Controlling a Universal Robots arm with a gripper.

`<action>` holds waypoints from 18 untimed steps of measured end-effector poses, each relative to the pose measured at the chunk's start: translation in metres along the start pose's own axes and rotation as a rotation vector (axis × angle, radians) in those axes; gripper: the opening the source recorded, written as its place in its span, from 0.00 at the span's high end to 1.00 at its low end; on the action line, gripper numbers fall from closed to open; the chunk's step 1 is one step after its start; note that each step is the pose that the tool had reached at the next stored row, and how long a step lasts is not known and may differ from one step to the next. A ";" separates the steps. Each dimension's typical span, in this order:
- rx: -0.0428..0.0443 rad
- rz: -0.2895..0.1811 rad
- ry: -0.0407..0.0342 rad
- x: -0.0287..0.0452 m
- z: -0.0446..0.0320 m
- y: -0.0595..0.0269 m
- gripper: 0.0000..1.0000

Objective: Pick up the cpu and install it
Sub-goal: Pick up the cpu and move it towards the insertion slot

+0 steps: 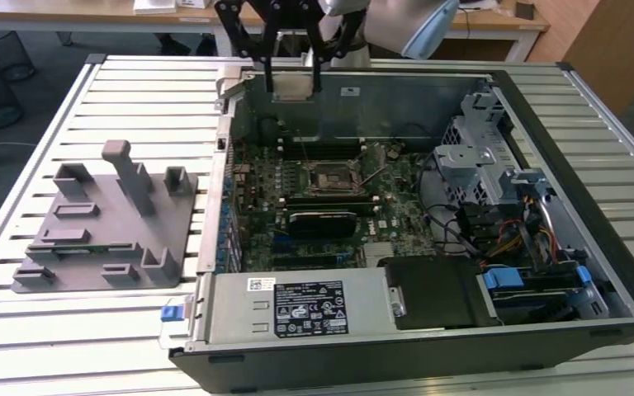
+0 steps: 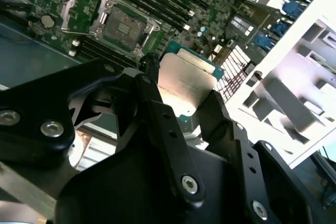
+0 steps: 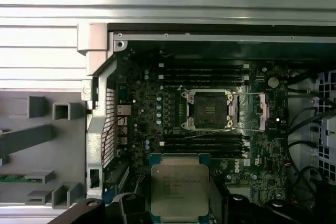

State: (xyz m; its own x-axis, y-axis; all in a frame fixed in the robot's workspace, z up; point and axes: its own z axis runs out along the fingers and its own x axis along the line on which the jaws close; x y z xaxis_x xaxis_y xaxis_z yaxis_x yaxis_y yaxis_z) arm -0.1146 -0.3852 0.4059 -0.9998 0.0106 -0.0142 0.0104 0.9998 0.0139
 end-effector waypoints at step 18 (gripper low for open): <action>0.0000 0.000 0.0000 -0.0183 0.0027 0.0091 0.46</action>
State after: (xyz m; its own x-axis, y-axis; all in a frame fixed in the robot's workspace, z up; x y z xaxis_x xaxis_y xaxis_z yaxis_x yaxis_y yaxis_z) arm -0.0961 -0.3763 0.4036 -0.9998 0.0107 -0.0142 0.0105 0.9998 0.0139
